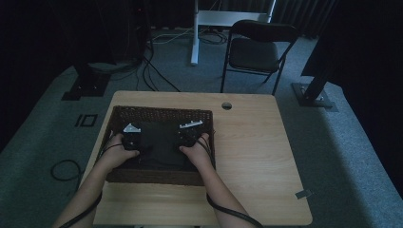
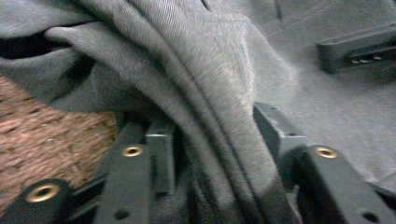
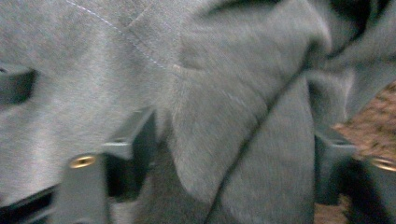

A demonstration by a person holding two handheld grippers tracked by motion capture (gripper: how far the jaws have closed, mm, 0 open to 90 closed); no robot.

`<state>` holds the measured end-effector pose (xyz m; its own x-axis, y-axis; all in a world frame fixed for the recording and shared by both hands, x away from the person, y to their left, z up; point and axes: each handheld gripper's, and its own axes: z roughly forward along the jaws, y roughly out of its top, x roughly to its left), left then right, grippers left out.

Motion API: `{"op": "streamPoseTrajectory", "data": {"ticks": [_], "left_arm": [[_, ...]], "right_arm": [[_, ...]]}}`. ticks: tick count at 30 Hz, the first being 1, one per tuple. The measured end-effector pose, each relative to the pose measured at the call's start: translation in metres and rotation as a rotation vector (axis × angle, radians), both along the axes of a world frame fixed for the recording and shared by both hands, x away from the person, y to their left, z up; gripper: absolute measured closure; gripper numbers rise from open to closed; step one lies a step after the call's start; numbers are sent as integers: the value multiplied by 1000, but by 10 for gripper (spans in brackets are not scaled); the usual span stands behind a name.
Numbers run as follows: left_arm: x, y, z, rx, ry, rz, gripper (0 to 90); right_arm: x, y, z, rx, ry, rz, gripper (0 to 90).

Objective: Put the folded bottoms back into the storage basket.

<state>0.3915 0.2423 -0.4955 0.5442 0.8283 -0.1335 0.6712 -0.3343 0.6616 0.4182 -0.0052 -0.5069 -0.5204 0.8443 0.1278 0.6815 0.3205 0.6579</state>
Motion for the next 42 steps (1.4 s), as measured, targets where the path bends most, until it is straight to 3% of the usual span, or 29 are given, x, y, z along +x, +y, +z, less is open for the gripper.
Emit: {"op": "streamPoseTrajectory", "data": {"ticks": [4, 7, 13, 16, 17, 20, 22, 24, 26, 27, 30, 33, 42], "left_arm": [[1, 3, 0, 33, -25, 18, 376], [1, 5, 3, 39, -36, 38, 364], [0, 7, 10, 31, -51, 46, 300], [0, 8, 13, 4, -65, 82, 264], [-1, 10, 18, -36, -86, 114, 250], [-3, 14, 25, -47, -109, 95, 195], [-5, 17, 32, -88, -136, 116, 195], [-7, 20, 39, -106, -152, 116, 195], [-10, 22, 44, -99, -172, 120, 195], [-11, 22, 46, -90, -177, 109, 195], [-16, 21, 51, -64, -190, 91, 195], [-20, 20, 57, -63, -233, 87, 195], [-29, 9, 74, -50, -240, 24, 194]], "right_arm": [[-1, -1, 1, -34, -19, 5, 184], [0, -4, 3, -56, -45, 1, 171], [0, -10, 6, -34, -59, 2, 163], [0, -11, 7, -29, -75, 3, 162], [-2, -13, 12, -1, -105, 5, 163], [-3, -14, 16, -1, -136, 9, 163], [-4, -16, 21, -10, -169, 20, 162], [-5, -19, 28, 14, -182, 9, 162], [-5, -22, 34, 35, -204, 1, 162], [-6, -25, 40, 62, -216, -5, 163], [-6, -28, 46, 79, -230, -6, 163], [-8, -31, 54, 103, -245, -1, 163], [-15, -37, 73, 176, -267, 36, 163]]}}
